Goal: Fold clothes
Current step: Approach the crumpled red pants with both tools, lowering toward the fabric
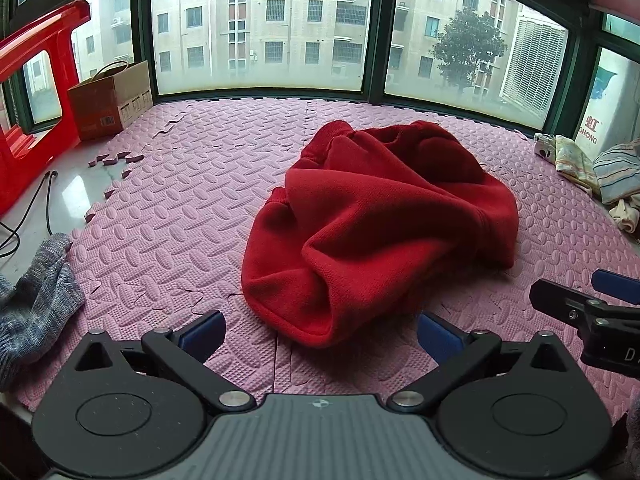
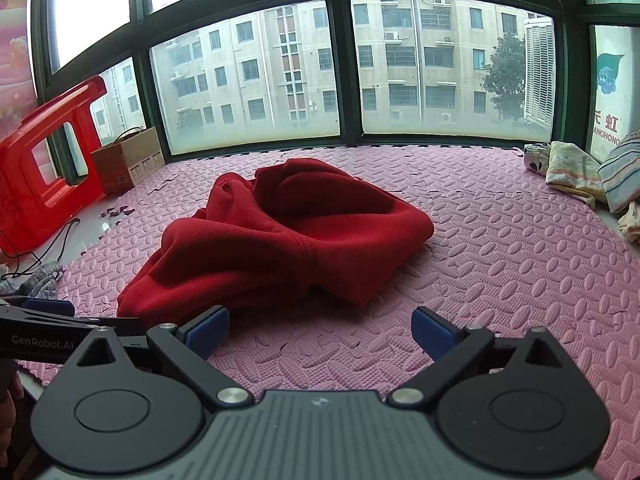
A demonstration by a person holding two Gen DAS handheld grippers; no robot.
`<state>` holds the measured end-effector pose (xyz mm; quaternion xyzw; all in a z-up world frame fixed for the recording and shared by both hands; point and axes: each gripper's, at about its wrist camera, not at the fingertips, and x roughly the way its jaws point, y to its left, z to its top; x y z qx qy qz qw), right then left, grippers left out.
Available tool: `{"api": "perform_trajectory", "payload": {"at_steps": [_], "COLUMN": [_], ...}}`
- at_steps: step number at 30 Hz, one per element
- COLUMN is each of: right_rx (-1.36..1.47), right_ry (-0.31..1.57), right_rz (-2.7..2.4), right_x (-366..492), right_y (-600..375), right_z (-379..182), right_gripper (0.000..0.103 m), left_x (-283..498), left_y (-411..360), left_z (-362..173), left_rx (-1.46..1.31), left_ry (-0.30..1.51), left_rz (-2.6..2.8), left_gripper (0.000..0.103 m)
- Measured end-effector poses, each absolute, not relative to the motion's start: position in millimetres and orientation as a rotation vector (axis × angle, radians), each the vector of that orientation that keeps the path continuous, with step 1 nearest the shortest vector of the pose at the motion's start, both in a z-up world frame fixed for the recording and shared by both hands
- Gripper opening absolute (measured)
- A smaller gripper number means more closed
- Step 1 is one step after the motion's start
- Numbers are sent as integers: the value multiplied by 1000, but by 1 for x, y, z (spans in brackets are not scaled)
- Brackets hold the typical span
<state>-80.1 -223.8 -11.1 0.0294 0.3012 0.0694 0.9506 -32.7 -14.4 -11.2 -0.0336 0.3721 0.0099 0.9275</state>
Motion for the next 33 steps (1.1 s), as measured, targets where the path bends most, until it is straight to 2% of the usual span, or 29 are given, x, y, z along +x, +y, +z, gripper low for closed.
{"api": "perform_trajectory", "payload": {"at_steps": [15,33], "right_rx": [62,66], "right_ry": [649,695], "right_rz": [134,181], "right_x": [-66,-54], "right_y": [-213,-218], "right_z": [-16,-14], "right_gripper": [93,93], "left_x": [-19,9], "left_y": [-15,-19], "left_z": [-11,-11], "left_rx": [-49,-29], "left_ry": [783,808], "left_rz": [40,26], "left_gripper": [103,103]}}
